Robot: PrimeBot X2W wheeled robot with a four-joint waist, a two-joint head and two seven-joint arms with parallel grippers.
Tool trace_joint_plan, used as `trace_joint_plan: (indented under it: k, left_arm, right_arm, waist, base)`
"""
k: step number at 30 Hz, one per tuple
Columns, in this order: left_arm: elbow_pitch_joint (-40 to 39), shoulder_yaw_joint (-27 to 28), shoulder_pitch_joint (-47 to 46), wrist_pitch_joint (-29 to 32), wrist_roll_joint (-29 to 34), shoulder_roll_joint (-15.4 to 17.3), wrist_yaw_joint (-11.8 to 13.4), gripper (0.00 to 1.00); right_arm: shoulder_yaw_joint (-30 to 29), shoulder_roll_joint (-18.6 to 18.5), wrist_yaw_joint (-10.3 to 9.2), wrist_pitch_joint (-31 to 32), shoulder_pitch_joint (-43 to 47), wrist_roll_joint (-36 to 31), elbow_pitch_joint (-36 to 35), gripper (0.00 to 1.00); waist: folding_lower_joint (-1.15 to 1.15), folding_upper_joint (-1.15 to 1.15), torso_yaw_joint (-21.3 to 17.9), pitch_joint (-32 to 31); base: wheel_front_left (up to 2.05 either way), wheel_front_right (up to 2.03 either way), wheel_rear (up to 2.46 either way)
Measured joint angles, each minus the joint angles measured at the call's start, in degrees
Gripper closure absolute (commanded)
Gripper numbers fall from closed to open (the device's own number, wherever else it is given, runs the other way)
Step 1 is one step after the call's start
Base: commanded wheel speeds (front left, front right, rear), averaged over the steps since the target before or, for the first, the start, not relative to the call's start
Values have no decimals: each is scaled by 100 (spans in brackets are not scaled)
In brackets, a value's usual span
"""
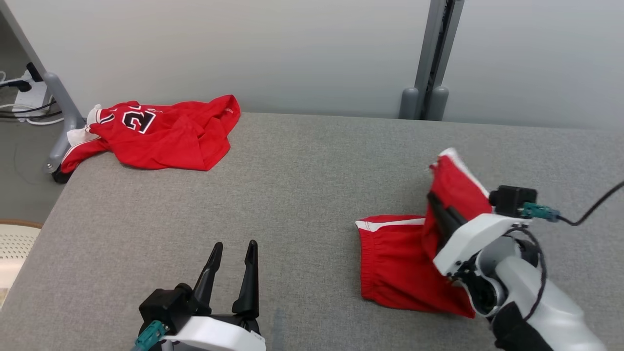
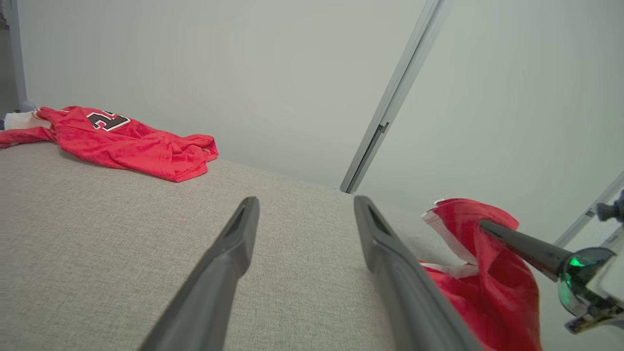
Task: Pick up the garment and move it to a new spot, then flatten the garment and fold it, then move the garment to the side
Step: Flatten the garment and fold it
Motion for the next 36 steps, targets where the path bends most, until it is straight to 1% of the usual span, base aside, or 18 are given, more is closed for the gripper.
trace_joint_plan:
  k: [1,2,4,5,8,12,16,21,26,27,28,29,30,31,32,36]
  left_arm:
    - [-11,3,0,0,-1,0,10,0]
    - [-11,3,0,0,-1,0,10,0]
    - [-27,8,0,0,-18,0,15,0]
    - [-36,7,1,0,-42,0,16,0]
    - [-52,2,1,0,-48,0,32,0]
    - [-82,26,4,0,-51,0,42,0]
    - [-105,52,11,0,-58,0,58,0]
    - [-121,64,33,0,-62,0,58,0]
    - [-122,64,66,0,-66,0,58,0]
    - [-120,63,71,0,-66,0,58,0]
    - [-120,62,71,0,-66,0,58,0]
    - [-120,59,72,0,-65,0,58,0]
    - [-119,52,75,0,-65,0,58,0]
    - [-118,47,83,0,-66,-1,57,0]
    - [-114,45,91,0,-65,0,58,0]
    - [-103,43,108,0,-65,0,57,0]
  right_arm:
    - [147,43,0,14,4,-62,-55,100]
    - [147,43,0,14,4,-62,-55,100]
    - [452,90,0,71,25,-192,-156,100]
    - [747,113,0,131,121,-303,-222,100]
    - [1099,120,0,192,265,-355,-331,100]
    - [1379,58,0,194,355,-349,-470,100]
    - [1731,-36,0,136,358,-561,-486,100]
    - [2050,-15,0,41,391,-719,-479,100]
    - [2242,46,0,-75,411,-814,-447,100]
    - [2299,56,0,-115,415,-879,-436,97]
    - [2342,63,0,-147,414,-949,-411,97]
    - [2364,69,0,-186,416,-993,-376,82]
    - [2369,75,0,-223,421,-1017,-347,55]
    - [2377,82,0,-264,426,-1058,-330,5]
    - [2375,91,0,-308,431,-1103,-312,0]
    - [2206,145,0,-425,462,-1220,-299,0]
  waist:
    - [0,0,20,-7]
    - [0,0,20,-7]
    - [0,0,53,-18]
    - [0,0,82,-27]
    - [0,0,109,-39]
    - [0,0,92,-44]
    - [0,0,55,-47]
    - [0,0,24,-59]
    - [0,0,3,-76]
    - [0,0,-1,-80]
    - [0,0,-5,-85]
    - [0,0,-8,-90]
    - [0,0,-10,-96]
    - [0,0,-14,-102]
    - [0,0,-19,-108]
    - [0,0,-52,-140]
  base:
    - [0,0,0]
    - [0,0,0]
    - [0,0,0]
    - [0,0,0]
    - [0,0,0]
    - [0,0,0]
    - [0,0,0]
    - [0,0,0]
    - [0,0,0]
    - [0,0,0]
    - [0,0,0]
    - [0,0,0]
    - [0,0,0]
    - [0,0,0]
    - [0,0,0]
    - [0,0,0]
